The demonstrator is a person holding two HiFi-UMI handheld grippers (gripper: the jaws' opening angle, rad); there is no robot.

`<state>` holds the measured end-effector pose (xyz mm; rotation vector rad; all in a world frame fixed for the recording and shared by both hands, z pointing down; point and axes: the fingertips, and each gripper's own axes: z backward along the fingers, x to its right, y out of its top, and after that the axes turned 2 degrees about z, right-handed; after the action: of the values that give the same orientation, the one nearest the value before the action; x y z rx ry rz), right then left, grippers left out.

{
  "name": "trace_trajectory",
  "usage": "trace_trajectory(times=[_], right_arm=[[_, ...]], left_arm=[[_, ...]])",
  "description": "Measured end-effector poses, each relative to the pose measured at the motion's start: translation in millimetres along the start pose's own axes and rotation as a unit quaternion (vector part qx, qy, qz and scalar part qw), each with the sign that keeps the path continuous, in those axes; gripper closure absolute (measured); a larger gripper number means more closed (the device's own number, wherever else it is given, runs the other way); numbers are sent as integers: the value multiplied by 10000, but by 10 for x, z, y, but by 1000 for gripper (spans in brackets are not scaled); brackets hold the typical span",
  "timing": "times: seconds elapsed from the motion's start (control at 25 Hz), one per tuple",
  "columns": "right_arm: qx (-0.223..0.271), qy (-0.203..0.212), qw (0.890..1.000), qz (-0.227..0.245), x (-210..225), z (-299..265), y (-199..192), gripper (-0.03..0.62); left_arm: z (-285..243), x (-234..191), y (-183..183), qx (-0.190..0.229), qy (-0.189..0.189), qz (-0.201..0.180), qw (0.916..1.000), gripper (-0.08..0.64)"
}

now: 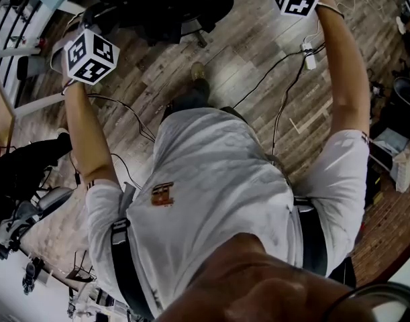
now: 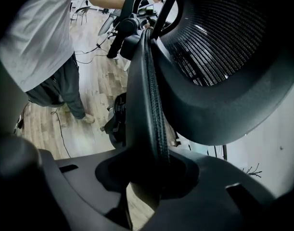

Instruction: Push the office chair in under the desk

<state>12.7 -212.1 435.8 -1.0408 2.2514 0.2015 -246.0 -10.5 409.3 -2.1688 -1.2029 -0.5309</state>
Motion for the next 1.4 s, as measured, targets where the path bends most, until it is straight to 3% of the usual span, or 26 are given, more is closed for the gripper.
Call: trace_trajectory(times=[0.32,0.72,1.12,1.4], right_arm=[[1,-116,9999,55,789,-426,-234,459],[32,-76,9999,150,1437,-924,-517,459],[208,41,9988,436,2004,-1302,-986,459],[476,66,9962,722,2575,-1656,-1400,462]], left_arm=[[-490,-667,34,-61,105,42,9999,377],[-987,-1235,72,-184,113,100,9997,383],[-1424,-1611,404,-302,251,273,9989,390],[-1885,-2047,640,-682,321,547,9957,388]])
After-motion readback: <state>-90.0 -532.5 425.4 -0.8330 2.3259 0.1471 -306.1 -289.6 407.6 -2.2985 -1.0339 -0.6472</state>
